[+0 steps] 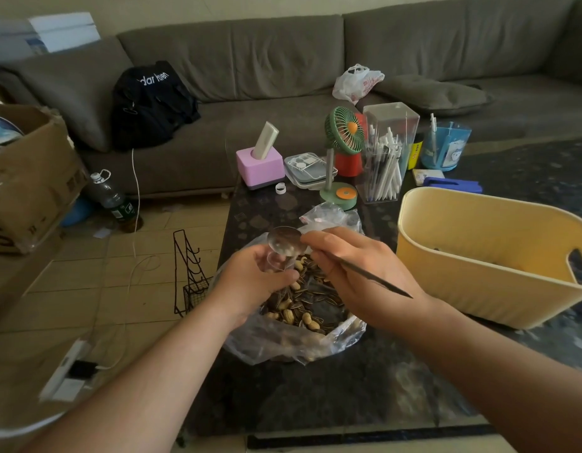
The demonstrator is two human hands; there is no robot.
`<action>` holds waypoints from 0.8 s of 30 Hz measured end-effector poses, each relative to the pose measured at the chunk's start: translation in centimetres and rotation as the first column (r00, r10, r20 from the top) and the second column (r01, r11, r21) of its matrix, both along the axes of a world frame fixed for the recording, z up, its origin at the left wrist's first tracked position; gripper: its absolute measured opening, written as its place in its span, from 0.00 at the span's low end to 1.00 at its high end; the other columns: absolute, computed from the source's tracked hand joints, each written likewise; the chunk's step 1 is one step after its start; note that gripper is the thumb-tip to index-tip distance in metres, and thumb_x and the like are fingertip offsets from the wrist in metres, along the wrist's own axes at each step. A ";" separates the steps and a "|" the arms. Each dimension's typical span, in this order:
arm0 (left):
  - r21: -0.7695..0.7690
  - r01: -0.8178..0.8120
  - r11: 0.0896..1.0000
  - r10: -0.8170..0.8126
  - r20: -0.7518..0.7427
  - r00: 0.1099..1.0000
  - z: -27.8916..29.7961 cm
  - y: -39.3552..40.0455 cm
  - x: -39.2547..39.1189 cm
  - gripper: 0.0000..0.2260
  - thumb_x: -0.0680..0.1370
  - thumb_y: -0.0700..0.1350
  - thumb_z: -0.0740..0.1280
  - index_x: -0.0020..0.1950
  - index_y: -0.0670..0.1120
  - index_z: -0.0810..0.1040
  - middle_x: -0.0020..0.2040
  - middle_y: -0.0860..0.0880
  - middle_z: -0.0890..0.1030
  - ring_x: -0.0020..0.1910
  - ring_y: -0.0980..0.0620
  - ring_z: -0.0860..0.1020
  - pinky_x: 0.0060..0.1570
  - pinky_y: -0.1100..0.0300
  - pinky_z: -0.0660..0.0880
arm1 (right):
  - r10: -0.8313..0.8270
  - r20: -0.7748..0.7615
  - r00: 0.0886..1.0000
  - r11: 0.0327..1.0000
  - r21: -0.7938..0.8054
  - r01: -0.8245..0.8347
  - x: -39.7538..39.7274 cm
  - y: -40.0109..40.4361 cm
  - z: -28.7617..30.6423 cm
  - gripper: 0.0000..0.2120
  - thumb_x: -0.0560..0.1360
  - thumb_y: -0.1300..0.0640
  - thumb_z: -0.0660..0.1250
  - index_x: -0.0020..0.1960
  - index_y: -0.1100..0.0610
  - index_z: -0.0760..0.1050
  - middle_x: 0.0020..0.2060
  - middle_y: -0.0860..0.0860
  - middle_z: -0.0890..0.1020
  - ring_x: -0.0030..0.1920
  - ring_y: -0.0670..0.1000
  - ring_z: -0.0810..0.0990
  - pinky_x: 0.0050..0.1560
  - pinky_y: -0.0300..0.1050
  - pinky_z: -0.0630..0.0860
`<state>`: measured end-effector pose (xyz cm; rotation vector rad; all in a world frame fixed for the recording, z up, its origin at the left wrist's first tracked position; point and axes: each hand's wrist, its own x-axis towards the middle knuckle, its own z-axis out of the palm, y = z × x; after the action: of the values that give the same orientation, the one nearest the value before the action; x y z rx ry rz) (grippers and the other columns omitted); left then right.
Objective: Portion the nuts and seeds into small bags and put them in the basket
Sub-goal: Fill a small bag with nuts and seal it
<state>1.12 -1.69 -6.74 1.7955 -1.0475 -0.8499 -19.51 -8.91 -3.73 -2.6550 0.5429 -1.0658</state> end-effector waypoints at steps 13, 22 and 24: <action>-0.046 -0.154 0.987 0.131 -0.324 0.937 0.5 -0.2 0.6 0.15 0.77 0.49 0.73 0.62 0.47 0.78 0.63 0.45 0.84 0.65 0.45 0.81 0.70 0.41 0.76 | 0.062 -0.544 0.837 0.997 0.002 -0.073 -4.0 -2.7 -4.1 0.27 0.84 0.57 0.66 0.77 0.37 0.66 0.80 0.45 0.66 0.74 0.54 0.74 0.63 0.52 0.80; -0.013 -0.165 0.986 0.112 -0.685 0.720 1.6 -1.0 -1.4 0.12 0.86 0.33 0.60 0.55 0.41 0.83 0.63 0.31 0.82 0.56 0.40 0.81 0.62 0.44 0.79 | 0.058 -0.687 0.724 0.996 -0.007 -0.086 -4.5 -2.6 -5.4 0.33 0.84 0.63 0.59 0.83 0.40 0.58 0.83 0.45 0.60 0.71 0.56 0.70 0.65 0.54 0.77; -0.035 -0.155 0.987 0.083 -0.718 0.691 1.7 -1.1 -1.8 0.12 0.85 0.33 0.61 0.54 0.42 0.83 0.53 0.37 0.86 0.47 0.47 0.84 0.50 0.53 0.82 | 0.052 -0.656 0.753 0.998 0.017 -0.055 -4.1 -2.5 -5.4 0.30 0.83 0.61 0.62 0.81 0.40 0.64 0.81 0.46 0.66 0.70 0.55 0.72 0.65 0.53 0.77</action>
<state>-0.71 -2.77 -5.03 1.2361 -0.4314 -1.2552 -23.64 -11.43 -9.15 -2.9848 0.5687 -0.0616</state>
